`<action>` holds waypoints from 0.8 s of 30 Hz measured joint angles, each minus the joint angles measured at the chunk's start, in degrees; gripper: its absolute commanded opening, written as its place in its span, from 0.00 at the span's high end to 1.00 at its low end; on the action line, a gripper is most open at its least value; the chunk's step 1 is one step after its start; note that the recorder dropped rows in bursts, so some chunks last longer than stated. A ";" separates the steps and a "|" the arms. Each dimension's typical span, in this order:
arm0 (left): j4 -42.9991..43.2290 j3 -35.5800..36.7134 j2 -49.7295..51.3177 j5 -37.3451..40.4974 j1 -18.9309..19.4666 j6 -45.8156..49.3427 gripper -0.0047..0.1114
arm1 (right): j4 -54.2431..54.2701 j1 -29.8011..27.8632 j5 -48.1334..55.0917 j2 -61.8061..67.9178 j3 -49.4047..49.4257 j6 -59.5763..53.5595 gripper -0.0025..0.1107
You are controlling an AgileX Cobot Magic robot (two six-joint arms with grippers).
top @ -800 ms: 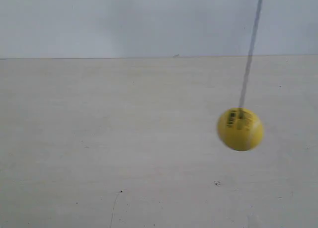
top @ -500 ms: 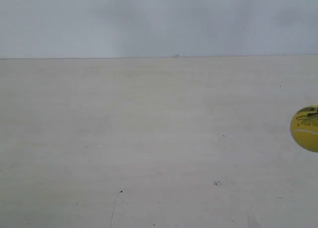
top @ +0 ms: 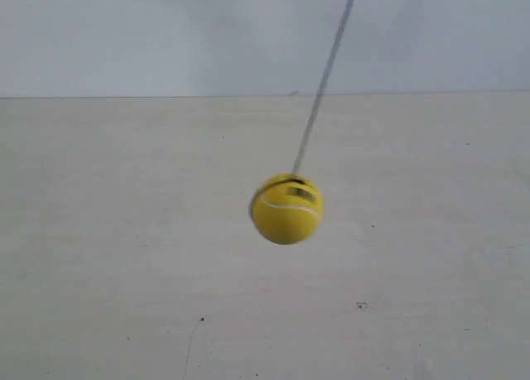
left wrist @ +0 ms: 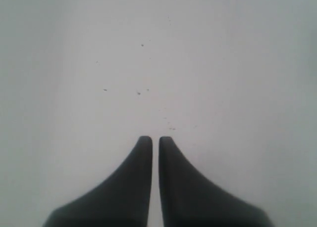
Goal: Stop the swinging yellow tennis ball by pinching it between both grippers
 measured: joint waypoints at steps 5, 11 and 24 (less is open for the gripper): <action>4.46 0.00 0.00 -1.15 0.00 -24.33 0.92 | -1.46 0.00 -0.83 0.00 0.00 15.17 0.98; 31.56 -2.22 1.79 -5.86 0.00 -48.90 0.92 | -17.86 0.00 -3.21 0.00 -0.31 30.53 0.98; 70.80 -14.88 35.61 -39.63 0.00 -67.30 0.92 | -54.32 0.00 -22.79 21.86 -8.00 54.48 0.98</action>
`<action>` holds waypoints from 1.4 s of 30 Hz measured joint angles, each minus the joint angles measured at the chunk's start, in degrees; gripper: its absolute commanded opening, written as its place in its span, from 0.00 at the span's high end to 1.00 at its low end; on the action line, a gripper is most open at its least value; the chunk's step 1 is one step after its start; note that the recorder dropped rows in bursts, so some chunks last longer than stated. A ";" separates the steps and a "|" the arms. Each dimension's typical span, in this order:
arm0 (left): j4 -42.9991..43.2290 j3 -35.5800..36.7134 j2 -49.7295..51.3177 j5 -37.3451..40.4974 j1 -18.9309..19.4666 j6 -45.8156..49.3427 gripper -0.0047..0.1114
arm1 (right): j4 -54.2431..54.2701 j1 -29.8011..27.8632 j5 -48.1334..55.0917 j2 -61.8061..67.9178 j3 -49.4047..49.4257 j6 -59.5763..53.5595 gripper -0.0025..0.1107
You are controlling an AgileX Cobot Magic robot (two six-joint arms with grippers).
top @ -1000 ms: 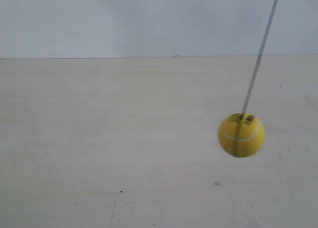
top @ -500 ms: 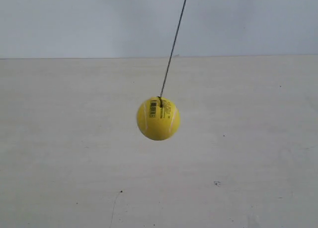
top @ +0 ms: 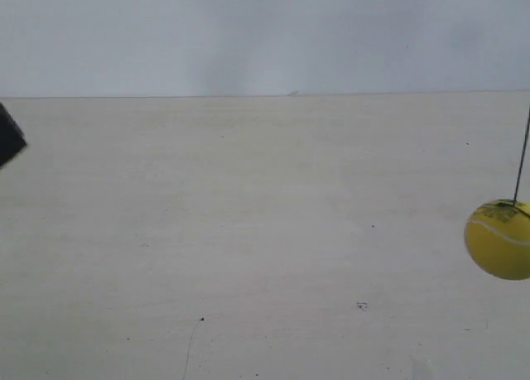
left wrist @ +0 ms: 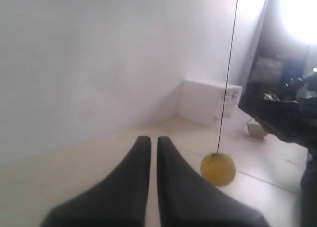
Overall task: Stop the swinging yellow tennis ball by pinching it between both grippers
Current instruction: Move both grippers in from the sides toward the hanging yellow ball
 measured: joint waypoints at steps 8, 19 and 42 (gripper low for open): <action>4.39 0.00 17.66 -5.42 0.00 8.34 0.92 | -3.92 0.00 -7.00 13.66 0.00 -6.12 0.98; 1.59 -0.13 30.28 -6.43 -9.01 19.69 0.92 | -9.71 0.00 -17.47 27.58 0.00 -11.18 0.98; -29.02 -5.21 49.42 0.55 -36.06 46.97 0.92 | -12.19 0.00 -25.83 43.70 -0.51 -22.02 0.98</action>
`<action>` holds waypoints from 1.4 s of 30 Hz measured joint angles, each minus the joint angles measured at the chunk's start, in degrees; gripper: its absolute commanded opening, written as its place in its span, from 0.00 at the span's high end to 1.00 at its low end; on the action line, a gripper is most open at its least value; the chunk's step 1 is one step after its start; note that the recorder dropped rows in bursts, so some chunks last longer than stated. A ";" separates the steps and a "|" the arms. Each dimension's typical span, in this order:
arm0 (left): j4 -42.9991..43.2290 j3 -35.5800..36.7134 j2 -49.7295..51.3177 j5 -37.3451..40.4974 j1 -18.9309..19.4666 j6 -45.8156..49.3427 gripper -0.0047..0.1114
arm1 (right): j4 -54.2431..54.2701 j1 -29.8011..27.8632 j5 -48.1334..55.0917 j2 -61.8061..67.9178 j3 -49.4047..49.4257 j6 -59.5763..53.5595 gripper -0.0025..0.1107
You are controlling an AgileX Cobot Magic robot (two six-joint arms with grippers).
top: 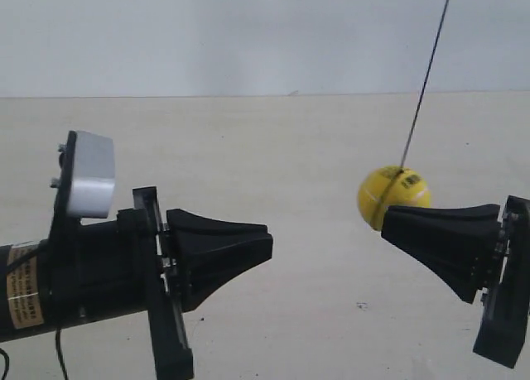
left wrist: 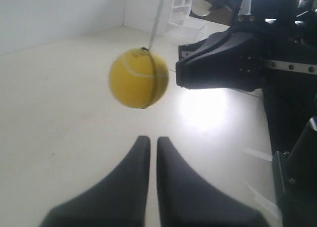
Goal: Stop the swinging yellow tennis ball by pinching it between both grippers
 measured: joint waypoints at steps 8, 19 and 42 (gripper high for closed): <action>-9.22 -1.38 4.15 0.22 -2.26 7.25 0.92 | 0.37 0.00 0.12 0.00 0.00 -1.55 0.98; -10.64 -1.50 7.39 -1.23 -2.53 8.25 0.92 | 1.58 0.00 1.67 0.00 0.00 -2.20 0.98; -14.86 -4.82 11.17 -2.23 -6.37 11.80 0.92 | 19.64 14.55 17.94 0.00 0.00 -14.74 0.98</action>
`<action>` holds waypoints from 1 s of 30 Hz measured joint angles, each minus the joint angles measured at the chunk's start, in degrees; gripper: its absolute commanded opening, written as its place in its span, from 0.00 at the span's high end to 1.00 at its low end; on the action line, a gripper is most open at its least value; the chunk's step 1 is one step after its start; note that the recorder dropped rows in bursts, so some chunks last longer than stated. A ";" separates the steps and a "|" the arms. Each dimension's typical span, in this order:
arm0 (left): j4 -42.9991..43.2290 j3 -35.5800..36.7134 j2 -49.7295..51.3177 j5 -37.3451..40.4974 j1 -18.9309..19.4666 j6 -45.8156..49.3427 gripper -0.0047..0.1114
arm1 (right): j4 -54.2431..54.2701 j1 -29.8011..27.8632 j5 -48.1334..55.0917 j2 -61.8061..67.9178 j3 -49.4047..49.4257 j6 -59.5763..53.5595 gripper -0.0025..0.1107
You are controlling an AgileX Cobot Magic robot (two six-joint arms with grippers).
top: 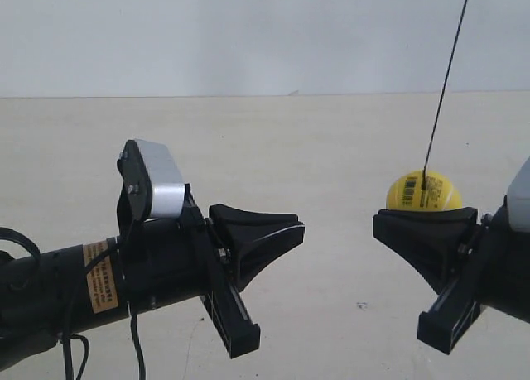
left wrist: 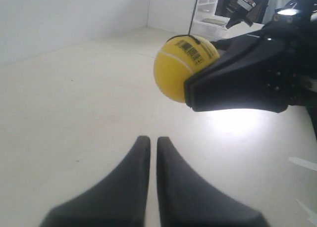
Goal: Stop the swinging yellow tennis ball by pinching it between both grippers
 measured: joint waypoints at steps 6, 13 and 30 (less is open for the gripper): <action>0.02 0.00 0.00 0.14 0.00 0.33 0.92 | 1.22 0.00 1.29 0.00 0.00 -0.11 0.98; 0.02 0.00 0.00 0.53 0.00 0.33 0.92 | 1.98 0.00 1.88 0.00 0.00 -0.21 0.98; -1.98 0.00 0.00 0.88 0.00 0.81 0.92 | 5.06 0.00 4.13 0.00 0.00 -1.26 0.98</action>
